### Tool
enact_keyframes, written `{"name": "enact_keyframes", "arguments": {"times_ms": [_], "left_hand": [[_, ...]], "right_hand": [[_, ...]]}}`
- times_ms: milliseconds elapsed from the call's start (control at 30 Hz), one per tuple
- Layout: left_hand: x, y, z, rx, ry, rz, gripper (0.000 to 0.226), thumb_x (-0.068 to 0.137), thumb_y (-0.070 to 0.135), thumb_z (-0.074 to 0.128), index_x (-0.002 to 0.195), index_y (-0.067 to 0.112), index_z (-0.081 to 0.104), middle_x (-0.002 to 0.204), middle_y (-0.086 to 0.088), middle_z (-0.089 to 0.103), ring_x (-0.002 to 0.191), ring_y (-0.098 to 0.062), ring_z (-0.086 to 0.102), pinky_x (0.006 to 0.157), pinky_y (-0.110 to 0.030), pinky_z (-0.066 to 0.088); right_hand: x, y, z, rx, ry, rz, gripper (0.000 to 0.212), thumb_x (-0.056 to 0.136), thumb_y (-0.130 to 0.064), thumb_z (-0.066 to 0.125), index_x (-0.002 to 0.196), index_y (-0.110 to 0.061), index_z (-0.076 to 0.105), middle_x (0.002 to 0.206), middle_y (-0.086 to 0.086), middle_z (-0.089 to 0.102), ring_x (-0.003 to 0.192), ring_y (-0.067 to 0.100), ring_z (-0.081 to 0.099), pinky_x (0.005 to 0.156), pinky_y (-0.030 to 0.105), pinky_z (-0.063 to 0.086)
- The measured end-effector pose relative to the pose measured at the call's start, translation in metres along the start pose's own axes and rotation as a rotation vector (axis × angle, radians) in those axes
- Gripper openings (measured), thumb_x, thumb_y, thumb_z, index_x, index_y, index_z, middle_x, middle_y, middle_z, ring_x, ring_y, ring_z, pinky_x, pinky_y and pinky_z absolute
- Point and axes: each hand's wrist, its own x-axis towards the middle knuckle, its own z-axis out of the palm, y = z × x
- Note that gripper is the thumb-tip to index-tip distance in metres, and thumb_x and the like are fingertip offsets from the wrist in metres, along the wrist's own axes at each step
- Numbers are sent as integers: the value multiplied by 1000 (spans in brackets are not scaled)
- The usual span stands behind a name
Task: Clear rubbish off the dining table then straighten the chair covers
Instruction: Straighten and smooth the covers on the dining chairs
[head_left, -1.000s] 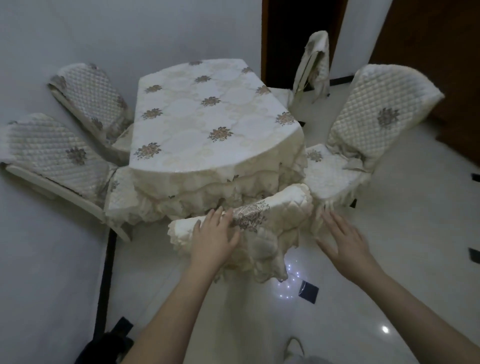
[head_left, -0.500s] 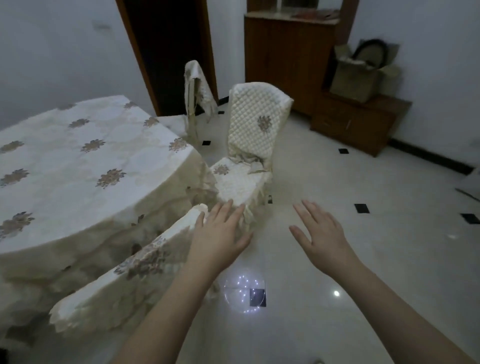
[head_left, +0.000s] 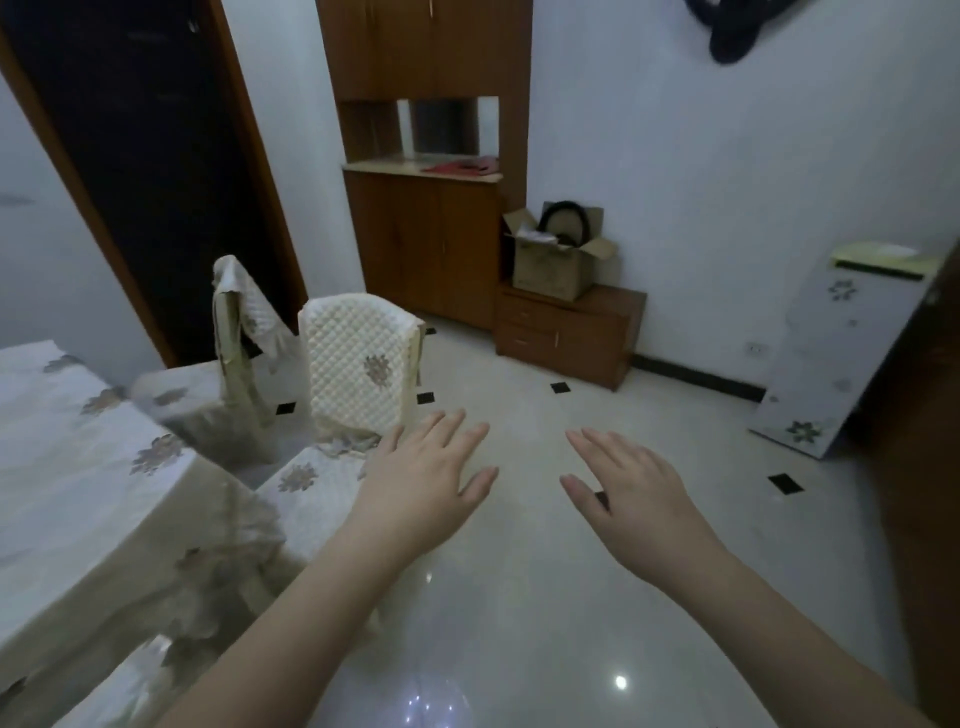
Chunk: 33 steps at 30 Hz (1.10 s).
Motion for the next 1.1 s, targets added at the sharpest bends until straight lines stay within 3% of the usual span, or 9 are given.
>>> {"name": "enact_keyframes", "arguments": {"times_ms": [200, 400, 500, 633, 767, 900, 967, 1033, 1100], "left_hand": [[61, 25, -27, 2, 8, 57, 60, 94, 64, 19, 150, 41, 14, 160, 11, 12, 147, -10, 7, 118, -41, 2], [118, 17, -19, 27, 32, 52, 84, 73, 73, -9, 150, 42, 5, 160, 13, 9, 147, -9, 4, 118, -41, 0], [144, 1, -8, 16, 68, 46, 83, 73, 72, -11, 150, 42, 1, 161, 13, 8, 147, -10, 4, 117, -39, -2], [190, -39, 3, 6, 121, 4, 77, 79, 72, -5, 150, 42, -3, 161, 11, 3, 148, -12, 0, 116, -39, -4], [243, -76, 4, -16, 183, -45, 79, 77, 72, -9, 150, 41, -5, 161, 9, -10, 146, -13, -14, 114, -37, -10], [291, -90, 6, -35, 234, -19, 75, 80, 70, -6, 150, 42, -4, 159, 10, -14, 137, -8, -25, 112, -35, -17], [314, -90, 15, -49, 253, -5, 73, 84, 70, -3, 150, 41, 3, 160, 8, -7, 140, -9, -18, 114, -34, -16], [339, -86, 24, -61, 243, 4, 70, 89, 69, 5, 151, 38, 16, 160, 7, 9, 146, -13, -2, 117, -37, -7], [366, -82, 33, -60, 206, 17, 69, 90, 69, 8, 151, 37, 19, 160, 6, 12, 148, -16, 7, 117, -41, 1]], "right_hand": [[44, 44, -21, -48, -5, 46, 97, 71, -76, -19, 150, -35, 18, 157, -11, 22, 143, 11, 21, 116, 34, 16], [100, 46, -15, -13, -20, 91, 87, 76, -71, -13, 150, -36, 16, 159, -11, 18, 144, 12, 16, 117, 34, 12], [141, 39, -9, -47, -7, 70, 76, 84, -63, -4, 151, -34, 16, 159, -9, 18, 144, 13, 16, 117, 35, 11], [204, 31, -1, -174, 18, 67, 79, 85, -68, -11, 151, -33, 16, 158, -5, 22, 144, 21, 21, 116, 41, 13], [264, 27, 3, -249, 94, 106, 61, 93, -59, 22, 138, -28, 48, 139, 0, 54, 128, 23, 50, 110, 42, 23], [305, 36, 9, -249, 106, 130, 59, 95, -58, 23, 139, -28, 48, 141, -1, 51, 132, 21, 46, 108, 41, 15], [322, 45, 11, -260, 120, 141, 57, 95, -57, 25, 136, -27, 52, 137, 1, 55, 128, 22, 50, 106, 42, 19], [338, 56, 12, -248, 103, 147, 57, 94, -56, 26, 134, -26, 54, 136, 1, 57, 127, 22, 51, 106, 42, 21], [357, 71, 14, -240, 97, 147, 58, 95, -56, 25, 135, -25, 53, 137, 1, 56, 128, 22, 50, 106, 42, 21]]}}
